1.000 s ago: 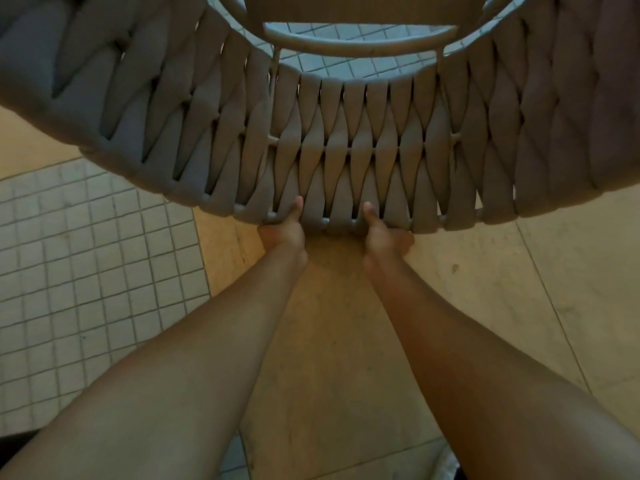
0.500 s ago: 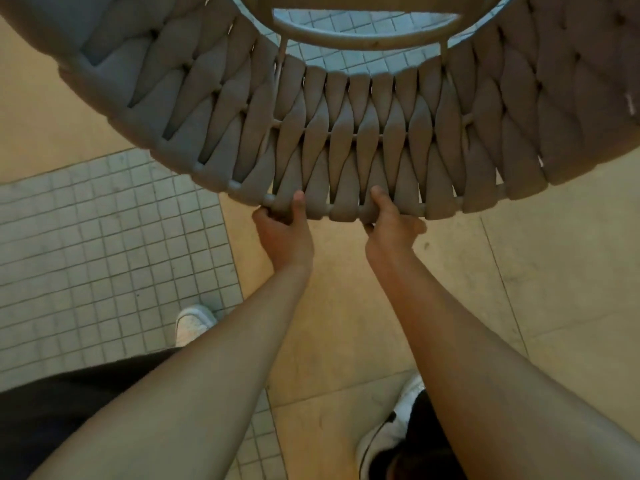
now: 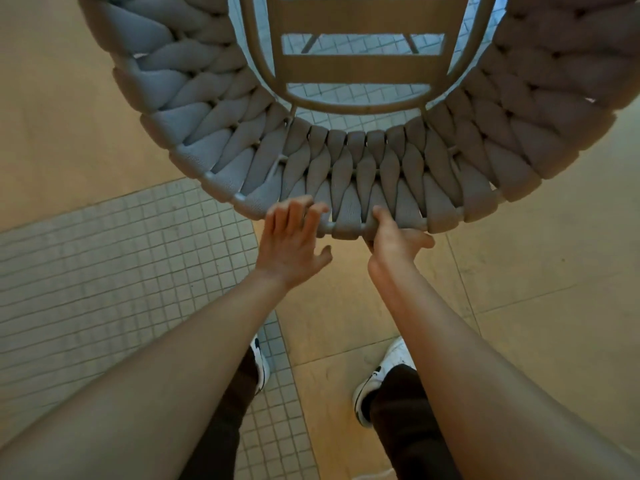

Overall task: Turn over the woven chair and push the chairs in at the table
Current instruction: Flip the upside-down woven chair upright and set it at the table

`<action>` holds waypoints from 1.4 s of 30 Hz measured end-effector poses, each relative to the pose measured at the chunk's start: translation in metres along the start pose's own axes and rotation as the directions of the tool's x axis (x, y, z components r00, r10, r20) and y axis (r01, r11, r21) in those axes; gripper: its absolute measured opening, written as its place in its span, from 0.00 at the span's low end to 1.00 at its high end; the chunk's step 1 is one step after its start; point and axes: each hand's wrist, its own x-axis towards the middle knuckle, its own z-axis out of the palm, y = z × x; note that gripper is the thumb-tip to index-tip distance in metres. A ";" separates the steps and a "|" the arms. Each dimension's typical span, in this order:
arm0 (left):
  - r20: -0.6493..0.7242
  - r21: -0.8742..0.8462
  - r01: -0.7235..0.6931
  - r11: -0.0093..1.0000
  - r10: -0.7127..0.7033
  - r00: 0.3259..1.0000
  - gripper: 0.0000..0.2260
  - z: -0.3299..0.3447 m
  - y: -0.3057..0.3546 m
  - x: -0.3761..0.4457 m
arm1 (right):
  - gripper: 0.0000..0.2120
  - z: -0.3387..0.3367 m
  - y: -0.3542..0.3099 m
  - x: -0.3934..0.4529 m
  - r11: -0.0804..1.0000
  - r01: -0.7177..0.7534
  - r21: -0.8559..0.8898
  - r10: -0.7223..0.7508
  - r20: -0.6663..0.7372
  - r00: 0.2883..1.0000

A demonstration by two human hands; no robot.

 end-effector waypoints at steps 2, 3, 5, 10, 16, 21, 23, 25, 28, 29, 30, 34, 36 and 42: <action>0.072 0.102 -0.096 0.990 0.089 0.993 0.37 -0.021 -0.006 0.013 | 0.35 -0.001 -0.013 -0.015 1.000 0.017 -0.025 -0.017 0.011 1.000; 0.124 0.142 -0.137 0.980 0.120 0.985 0.38 -0.031 -0.008 0.020 | 0.35 -0.002 -0.020 -0.023 0.999 0.020 -0.047 -0.020 0.020 1.000; 0.226 0.177 -0.176 0.968 0.134 0.965 0.40 -0.052 -0.010 0.033 | 0.34 -0.001 -0.034 -0.040 0.997 0.032 -0.073 -0.029 0.037 0.999; 0.335 0.180 -0.090 0.980 0.025 0.942 0.42 -0.093 -0.009 0.065 | 0.32 0.009 -0.062 -0.075 0.995 0.068 -0.072 -0.062 0.079 0.995; 0.329 0.192 -0.303 0.933 0.230 0.916 0.41 -0.136 -0.039 0.109 | 0.27 0.023 -0.088 -0.115 0.988 0.121 -0.098 -0.102 0.180 0.978; 0.317 0.194 -0.437 0.878 0.365 0.875 0.38 -0.161 -0.069 0.144 | 0.44 0.029 -0.098 -0.151 0.349 0.649 -0.675 -0.654 0.321 0.685; 0.311 0.178 -0.472 0.864 0.405 0.860 0.37 -0.169 -0.079 0.158 | 0.45 0.035 -0.115 -0.146 -0.284 0.703 -0.652 -0.613 0.687 0.390; 0.297 0.132 -0.507 0.852 0.454 0.840 0.36 -0.176 -0.087 0.171 | 0.45 0.046 -0.140 -0.128 -0.641 0.607 -0.469 -0.318 0.882 0.347; 0.277 0.117 -0.554 0.824 0.508 0.816 0.39 -0.188 -0.106 0.195 | 0.36 0.080 -0.169 -0.112 -0.699 0.576 -0.424 -0.233 0.896 0.377; 0.272 0.130 -0.574 0.808 0.528 0.805 0.41 -0.192 -0.114 0.207 | 0.31 0.094 -0.176 -0.111 -0.685 0.581 -0.440 -0.267 0.893 0.361; 0.266 0.145 -0.598 0.788 0.551 0.791 0.43 -0.197 -0.123 0.219 | 0.26 0.111 -0.182 -0.110 -0.674 0.581 -0.457 -0.301 0.887 0.349; 0.233 0.124 -0.654 0.746 0.618 0.750 0.44 -0.211 -0.148 0.262 | 0.20 0.150 -0.201 -0.117 -0.620 0.589 -0.519 -0.374 0.855 0.359; 0.212 0.097 -0.668 0.738 0.640 0.739 0.45 -0.215 -0.158 0.282 | 0.17 0.164 -0.210 -0.120 -0.610 0.581 -0.539 -0.388 0.843 0.374; 0.295 0.108 -0.658 0.745 0.608 0.737 0.41 -0.224 -0.158 0.329 | 0.19 0.189 -0.248 -0.117 -0.587 0.603 -0.541 -0.324 0.839 0.437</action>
